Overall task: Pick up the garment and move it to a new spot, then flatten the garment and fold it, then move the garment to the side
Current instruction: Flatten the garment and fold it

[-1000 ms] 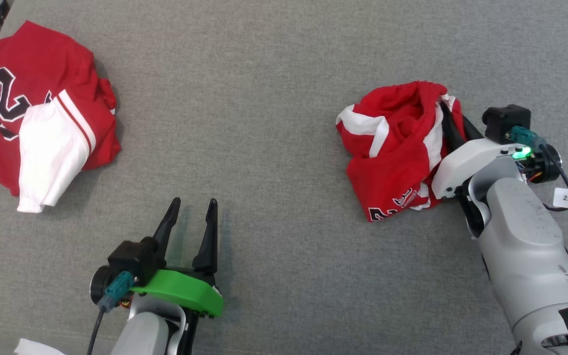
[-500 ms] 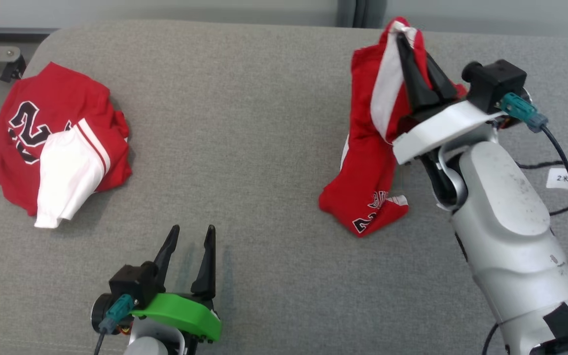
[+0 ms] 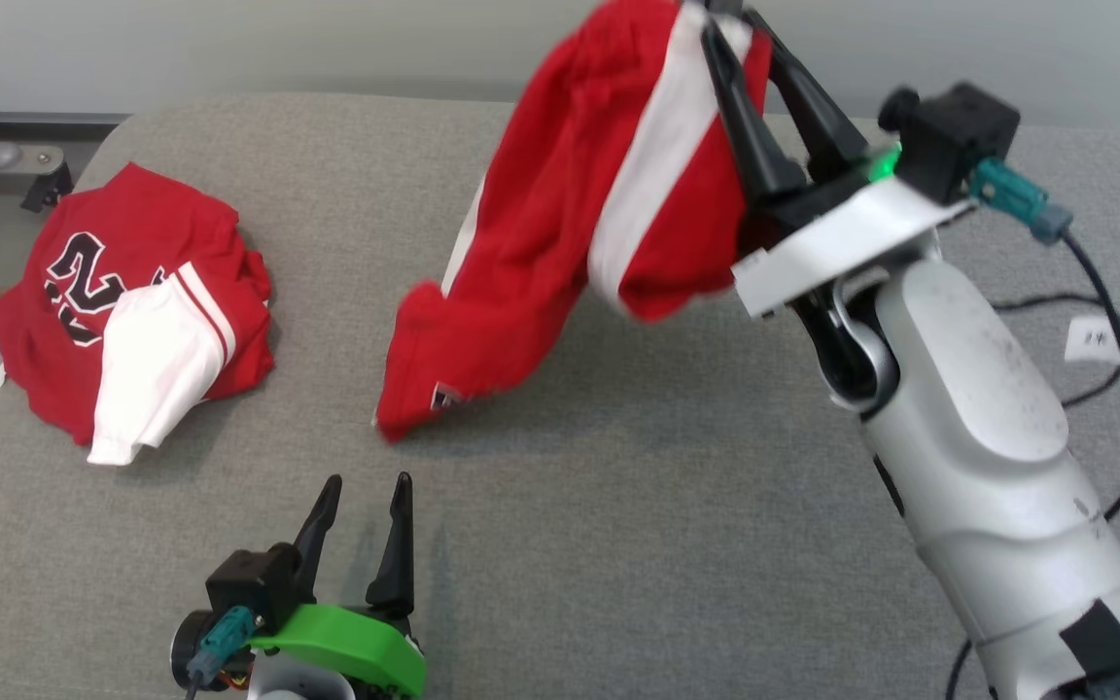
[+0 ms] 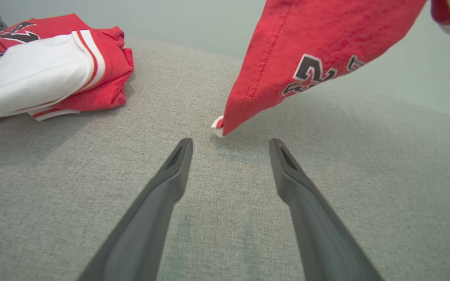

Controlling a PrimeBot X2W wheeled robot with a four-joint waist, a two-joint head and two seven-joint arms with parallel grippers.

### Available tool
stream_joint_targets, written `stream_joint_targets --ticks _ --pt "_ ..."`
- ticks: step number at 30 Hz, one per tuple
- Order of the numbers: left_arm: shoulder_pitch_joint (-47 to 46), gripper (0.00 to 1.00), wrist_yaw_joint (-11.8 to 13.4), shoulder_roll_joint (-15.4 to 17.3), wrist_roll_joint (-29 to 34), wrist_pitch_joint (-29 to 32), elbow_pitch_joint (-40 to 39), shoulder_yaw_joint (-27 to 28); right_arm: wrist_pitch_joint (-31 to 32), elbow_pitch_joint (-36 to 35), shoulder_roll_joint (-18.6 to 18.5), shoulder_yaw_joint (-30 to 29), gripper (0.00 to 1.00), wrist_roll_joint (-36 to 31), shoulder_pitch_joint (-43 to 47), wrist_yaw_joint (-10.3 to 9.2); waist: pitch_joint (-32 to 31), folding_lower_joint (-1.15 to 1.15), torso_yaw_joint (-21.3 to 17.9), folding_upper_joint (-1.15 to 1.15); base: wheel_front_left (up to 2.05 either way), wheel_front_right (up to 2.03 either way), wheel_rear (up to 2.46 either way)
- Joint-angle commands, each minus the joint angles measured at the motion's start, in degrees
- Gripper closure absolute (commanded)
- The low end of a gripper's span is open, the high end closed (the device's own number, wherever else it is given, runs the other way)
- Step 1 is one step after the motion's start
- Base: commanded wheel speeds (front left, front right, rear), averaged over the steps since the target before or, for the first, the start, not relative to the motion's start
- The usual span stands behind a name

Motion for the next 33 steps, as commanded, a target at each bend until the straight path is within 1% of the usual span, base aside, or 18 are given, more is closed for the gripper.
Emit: stream_joint_targets --ticks 1,5,8,11,16,20,24,29,33 --pt "0.5 0.0 -0.2 0.1 0.1 0.0 -0.2 0.1 0.0 2.2 -0.4 -2.2 0.0 -2.5 3.3 -0.1 0.4 0.0 -0.5 0.0 0.0 0.0 0.0" --pt "0.4 0.0 -0.2 0.1 0.2 0.0 -0.3 0.1 0.0 7.3 -1.2 -9.4 0.0 -9.9 11.3 -0.1 1.1 0.0 -1.4 0.0 0.0 0.0 0.0" --pt "0.1 0.0 -0.2 0.1 0.6 0.0 -0.3 0.1 0.0 8.5 -1.8 -13.4 0.0 -13.5 16.4 -0.09 1.4 0.0 -2.0 0.0 0.0 0.0 0.0" --pt "-0.4 0.0 -0.2 0.1 0.9 0.0 -0.4 0.4 0.0 7.2 -1.6 -17.7 0.0 -16.2 22.1 -0.09 1.5 0.0 -2.7 0.0 0.0 0.0 0.0" --pt "-0.7 0.0 -0.2 0.1 1.1 0.0 -0.2 0.4 0.0 3.8 -0.9 -20.0 0.0 -17.8 26.4 -0.09 1.4 0.0 -3.3 0.0 0.0 0.0 0.0" --pt "-1.1 0.0 -0.2 0.1 1.0 0.0 -0.3 -0.1 0.0 2.5 -0.4 -17.7 0.0 -18.0 27.4 -0.09 1.6 0.0 -3.2 0.0 0.0 0.0 0.0" --pt "-1.7 0.0 -0.2 0.1 0.8 0.0 -0.5 -0.8 0.0 3.6 -0.4 -13.4 0.0 -16.7 24.8 -0.09 2.2 0.0 -2.4 0.0 0.0 0.0 0.0" --pt "-2.5 0.0 -0.2 0.1 0.5 0.0 -0.4 -1.5 0.0 8.7 -0.4 -7.6 0.0 -14.7 18.0 -0.09 3.7 0.0 -0.6 0.0 0.0 0.0 0.0" --pt "-2.9 0.0 -0.2 0.1 -0.1 0.0 -0.4 -2.1 0.2 14.4 -0.4 -4.8 0.0 -13.4 12.1 -0.09 4.8 0.0 1.2 0.0 0.0 0.0 0.0"
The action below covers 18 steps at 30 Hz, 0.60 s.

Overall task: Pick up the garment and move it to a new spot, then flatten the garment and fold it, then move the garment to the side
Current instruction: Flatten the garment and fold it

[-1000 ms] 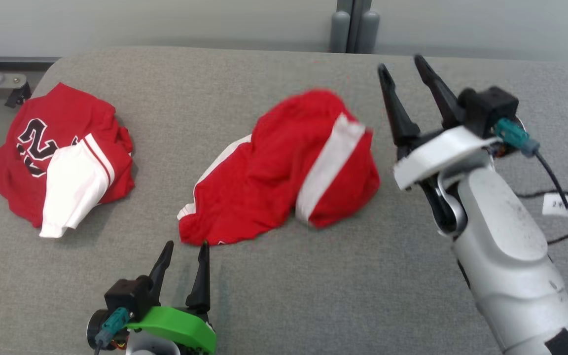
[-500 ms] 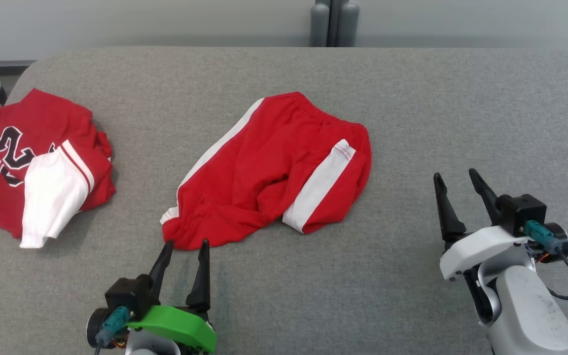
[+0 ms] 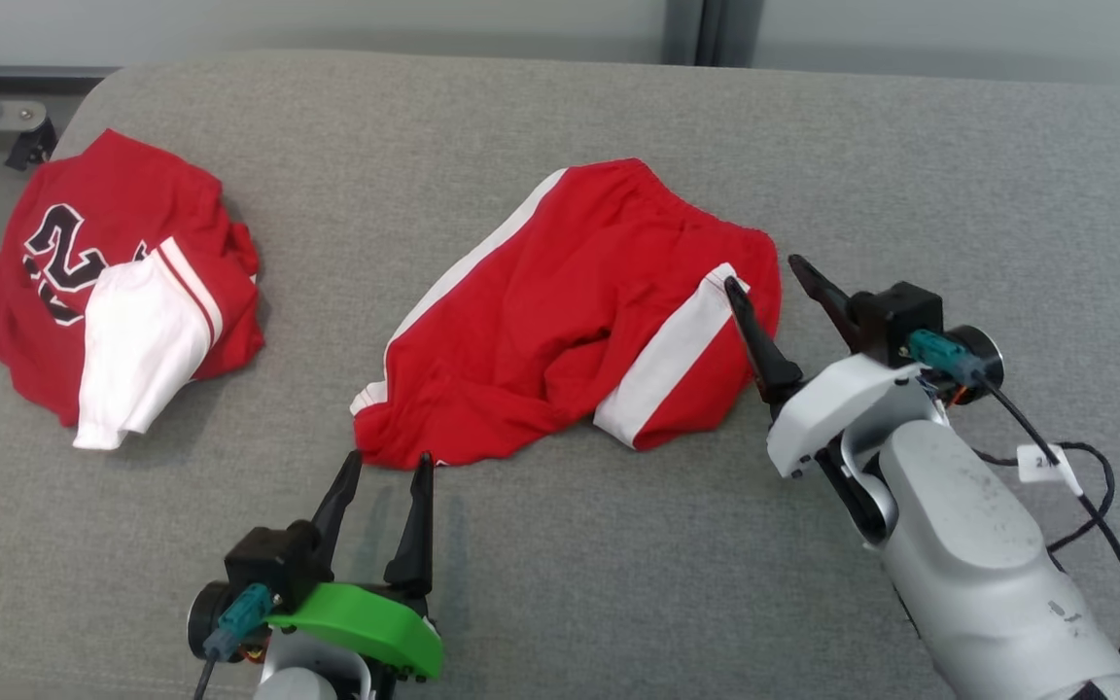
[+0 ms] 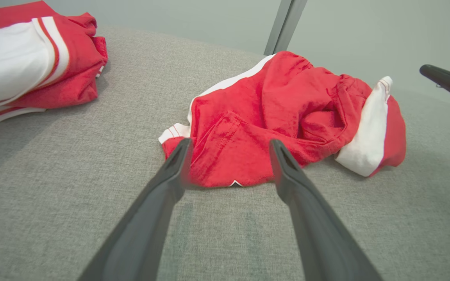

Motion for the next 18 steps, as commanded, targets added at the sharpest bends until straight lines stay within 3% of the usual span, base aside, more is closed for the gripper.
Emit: stream_joint_targets --ticks 1,7,8,9,11,12,18 --pt "-0.9 0.0 -0.2 0.1 -0.2 0.0 -0.2 -0.2 0.1 1.8 -0.3 0.5 0.0 0.3 -1.5 -0.08 1.3 0.0 1.6 0.0 0.0 0.0 0.0" --pt "-1.2 0.0 -0.2 0.1 -0.7 0.0 0.0 -0.6 0.0 9.6 -0.3 2.4 0.0 0.9 -5.8 -0.08 2.1 0.0 3.0 0.0 0.0 0.0 0.0" --pt "-1.3 0.0 -0.2 0.1 -0.7 0.0 -0.1 -0.6 0.0 10.6 -0.3 2.7 0.18 1.2 -6.1 -0.08 2.2 0.0 3.1 0.0 0.0 0.0 0.0" --pt "-1.3 0.0 -0.2 0.1 -0.7 0.0 -0.1 -0.6 0.0 11.2 -0.3 2.8 0.52 1.6 -6.3 -0.08 2.2 0.0 3.2 0.0 0.0 0.0 0.0" --pt "-1.5 0.0 -0.2 0.1 -0.7 0.0 0.0 -0.4 -0.1 12.3 -0.3 3.2 0.91 1.8 -6.7 -0.08 2.4 0.0 3.2 0.0 0.0 0.0 0.0" --pt "-1.5 0.0 -0.2 0.1 -0.7 0.0 0.0 -0.4 -0.1 12.7 -0.3 3.3 1.0 2.2 -6.9 -0.08 2.5 0.0 3.2 0.0 0.0 0.0 0.0" --pt "-2.0 0.0 -0.2 0.1 -0.4 0.0 0.3 -0.6 -0.2 10.7 -0.3 3.7 1.0 2.9 -8.0 -0.08 2.4 0.0 2.9 0.0 0.0 0.0 0.0"
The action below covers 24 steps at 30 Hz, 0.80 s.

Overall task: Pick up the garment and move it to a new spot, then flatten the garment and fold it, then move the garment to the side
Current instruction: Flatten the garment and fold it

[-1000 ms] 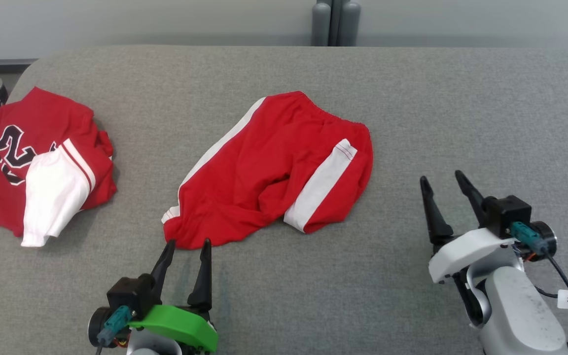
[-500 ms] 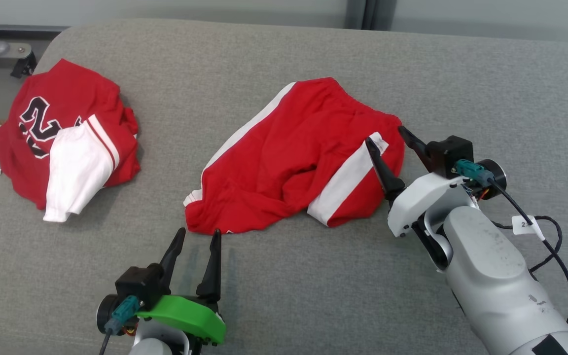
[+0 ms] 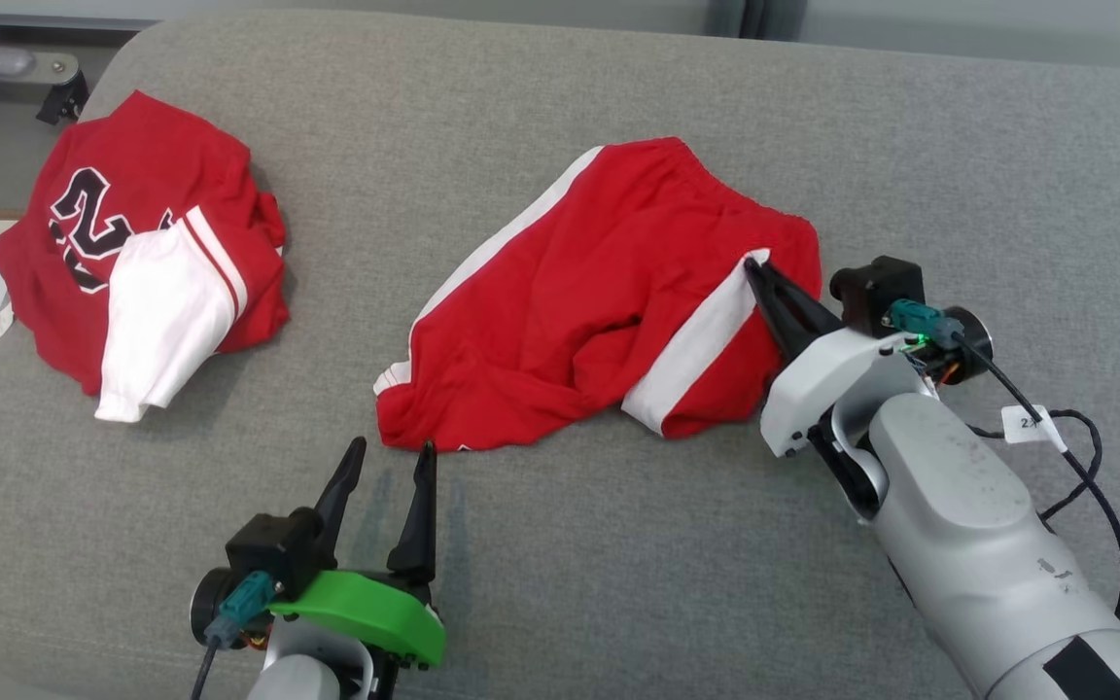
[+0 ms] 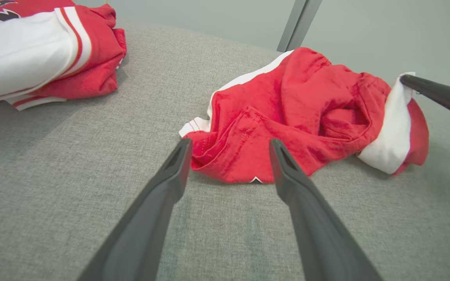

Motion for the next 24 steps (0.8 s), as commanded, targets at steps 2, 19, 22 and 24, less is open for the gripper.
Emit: stream_joint_targets --ticks 2,19,22,24 --pt "-0.4 0.0 -0.2 0.1 0.2 0.0 0.1 0.0 -0.3 -3.2 -0.2 0.4 1.0 0.9 -0.5 -0.08 -0.7 0.0 -0.1 0.0 0.0 0.0 0.0" --pt "4.3 0.0 -0.2 0.1 1.1 0.0 1.1 1.2 -0.2 -27.8 -0.3 11.1 1.0 17.7 -20.6 -0.08 -8.5 0.0 -1.2 0.0 0.0 0.0 0.0" --pt "4.3 0.0 -0.2 0.1 1.1 0.0 0.9 1.4 -0.2 -22.4 -0.2 5.8 1.0 14.6 -23.0 -0.08 -8.6 0.0 -1.4 0.0 0.0 0.0 0.0" --pt "4.4 0.0 -0.2 0.1 1.2 0.0 0.7 1.7 -0.2 -17.8 -0.3 1.6 1.0 11.1 -23.2 -0.08 -8.4 0.0 -1.7 0.0 0.0 0.0 0.0"
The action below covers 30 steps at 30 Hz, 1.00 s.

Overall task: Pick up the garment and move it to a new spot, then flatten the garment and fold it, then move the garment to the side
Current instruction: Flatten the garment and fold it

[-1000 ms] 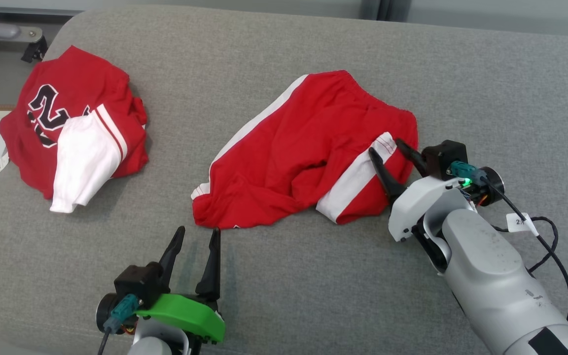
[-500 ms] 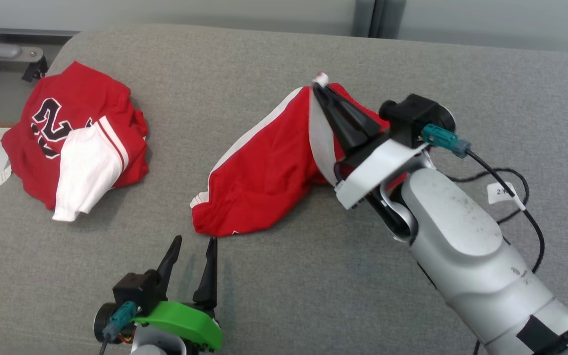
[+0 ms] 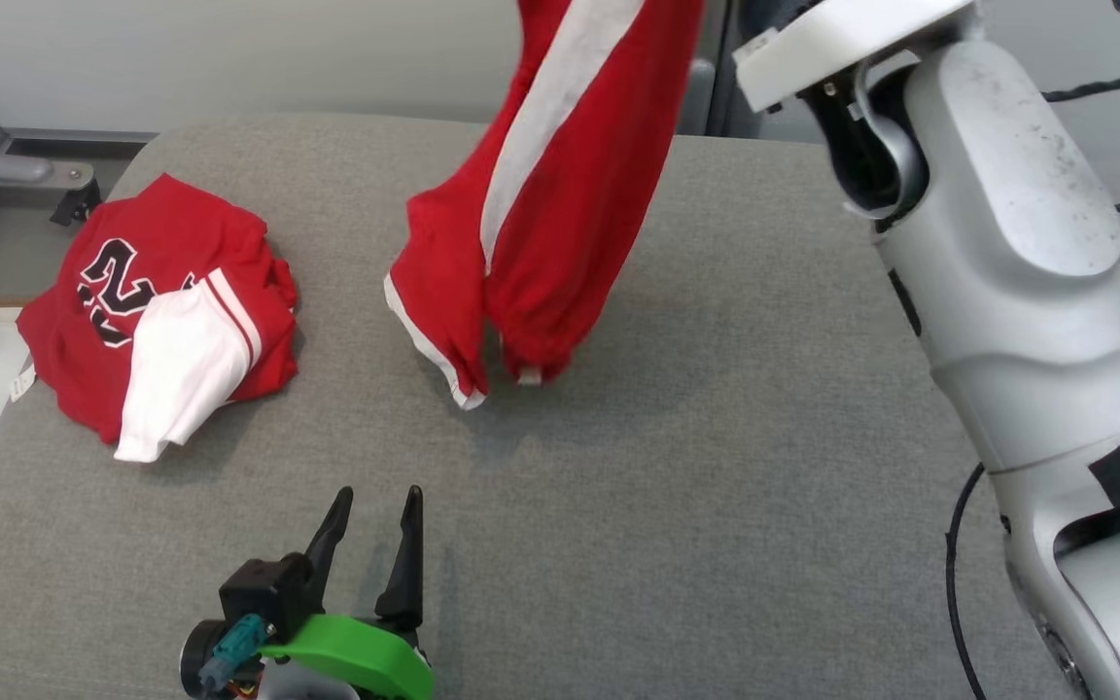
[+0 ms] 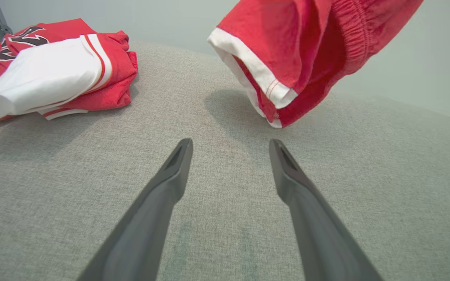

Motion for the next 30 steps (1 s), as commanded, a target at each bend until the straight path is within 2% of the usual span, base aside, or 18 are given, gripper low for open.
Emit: stream_joint_targets --ticks 1,4,7,12,13,14,15,21,30 --pt "0.7 0.0 -0.2 0.1 0.4 0.0 -0.3 0.5 0.0 3.1 -0.3 -2.4 1.0 -3.4 0.8 -0.08 0.3 0.0 -0.5 0.0 0.0 0.0 0.0" --pt "0.8 0.0 -0.2 0.1 0.5 0.0 -0.6 1.0 0.0 9.5 -0.6 -8.6 1.0 -10.4 4.7 -0.08 0.9 0.0 -1.5 0.0 0.0 0.0 0.0" --pt "-0.1 0.0 -0.2 0.1 0.4 0.0 -1.1 0.9 0.0 13.0 -3.0 -14.6 1.0 -15.9 11.3 -0.08 2.0 0.0 -2.4 0.0 0.0 0.0 0.0" --pt "-2.0 0.0 -0.2 0.1 0.3 0.0 -2.0 0.2 0.0 12.1 -5.6 -24.0 1.0 -20.2 24.8 -0.08 3.7 0.0 -4.2 0.0 0.0 0.0 0.0" --pt "-2.4 0.0 -0.2 0.1 0.4 0.0 -2.1 0.0 0.0 11.3 -5.7 -26.0 0.88 -20.7 27.6 -0.08 3.9 0.0 -4.8 0.0 0.0 0.0 0.0" --pt "-2.6 0.0 -0.2 0.1 0.3 0.0 -2.1 -0.1 0.0 10.5 -5.3 -27.5 0.54 -21.1 29.6 -0.08 4.2 0.0 -5.3 0.0 0.0 0.0 0.0" --pt "-3.0 0.0 -0.2 0.1 0.2 0.0 -2.1 -0.2 0.0 9.7 -5.1 -28.4 0.0 -21.7 31.3 -0.08 4.4 0.0 -5.9 0.0 0.0 0.0 0.0" --pt "-7.0 0.0 -0.2 0.1 -2.7 0.0 -2.1 -4.2 0.0 1.9 -2.4 -32.4 0.0 -25.0 38.5 -0.08 6.8 0.0 -8.9 0.0 0.0 0.0 0.0" --pt "-18.3 0.0 -0.2 0.2 -15.5 0.0 2.7 -14.0 0.0 -5.0 -0.4 -30.7 0.0 -26.9 39.3 -0.08 11.8 0.0 -11.3 0.0 0.0 0.0 0.0"
